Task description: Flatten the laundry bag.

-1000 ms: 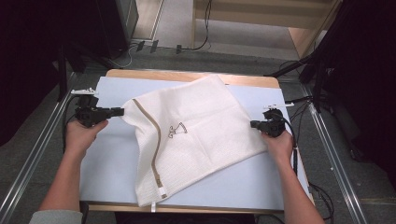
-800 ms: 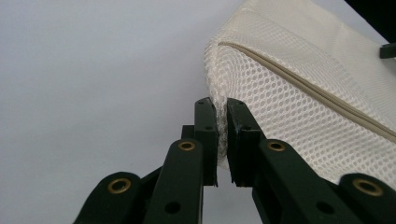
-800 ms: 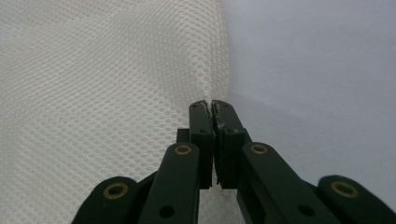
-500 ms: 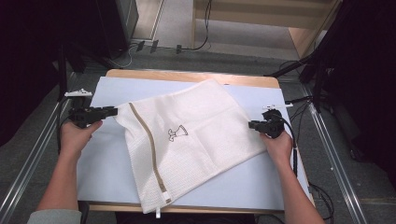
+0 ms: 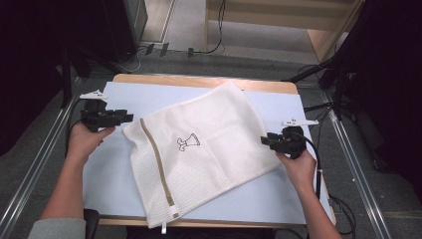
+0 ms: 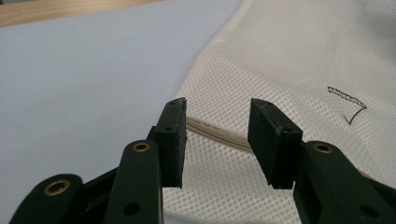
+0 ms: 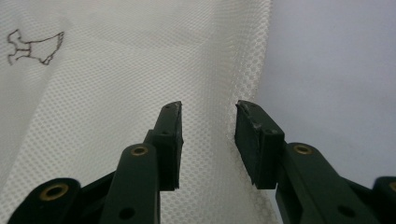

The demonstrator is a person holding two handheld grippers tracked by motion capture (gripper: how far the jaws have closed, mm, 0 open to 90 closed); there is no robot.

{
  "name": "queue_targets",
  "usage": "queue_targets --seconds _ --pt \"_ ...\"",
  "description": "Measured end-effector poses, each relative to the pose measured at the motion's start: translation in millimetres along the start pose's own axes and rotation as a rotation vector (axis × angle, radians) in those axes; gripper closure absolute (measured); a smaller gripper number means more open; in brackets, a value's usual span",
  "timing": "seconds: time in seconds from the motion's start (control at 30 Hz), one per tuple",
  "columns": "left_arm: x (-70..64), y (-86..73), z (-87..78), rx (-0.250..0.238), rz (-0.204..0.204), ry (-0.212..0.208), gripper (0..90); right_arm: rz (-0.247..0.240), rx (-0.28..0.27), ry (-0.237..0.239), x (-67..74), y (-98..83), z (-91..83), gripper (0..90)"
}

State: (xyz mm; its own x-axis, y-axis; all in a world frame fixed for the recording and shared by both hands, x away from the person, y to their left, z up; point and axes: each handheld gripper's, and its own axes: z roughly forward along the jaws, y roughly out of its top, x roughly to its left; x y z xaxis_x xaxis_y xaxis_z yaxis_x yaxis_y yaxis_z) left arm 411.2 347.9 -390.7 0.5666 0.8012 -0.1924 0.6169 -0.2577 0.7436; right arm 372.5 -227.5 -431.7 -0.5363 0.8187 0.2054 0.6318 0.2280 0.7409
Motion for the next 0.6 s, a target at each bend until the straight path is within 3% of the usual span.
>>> queue_targets --seconds 0.17,0.23,0.37,0.47,0.6 --pt "-8.5 11.1 19.8 0.033 0.041 -0.007 57.9 -0.047 -0.013 0.004 10.5 -17.2 -15.4 59.5" --pt "-11.9 17.5 28.3 0.065 0.061 -0.018 57.4 -0.053 -0.022 -0.018 13.2 -22.0 -25.1 56.8" --pt "-20.4 27.6 46.0 0.079 0.1 -0.044 57.0 -0.044 -0.042 -0.066 9.9 -19.9 -36.3 56.6" --pt "-22.8 31.5 60.2 0.112 0.122 -0.051 55.4 -0.018 -0.021 -0.055 11.6 -24.0 -44.1 60.8" --pt "-18.7 29.1 80.9 0.096 0.15 -0.06 50.8 -0.019 0.009 -0.029 20.8 -38.1 -43.6 60.7"
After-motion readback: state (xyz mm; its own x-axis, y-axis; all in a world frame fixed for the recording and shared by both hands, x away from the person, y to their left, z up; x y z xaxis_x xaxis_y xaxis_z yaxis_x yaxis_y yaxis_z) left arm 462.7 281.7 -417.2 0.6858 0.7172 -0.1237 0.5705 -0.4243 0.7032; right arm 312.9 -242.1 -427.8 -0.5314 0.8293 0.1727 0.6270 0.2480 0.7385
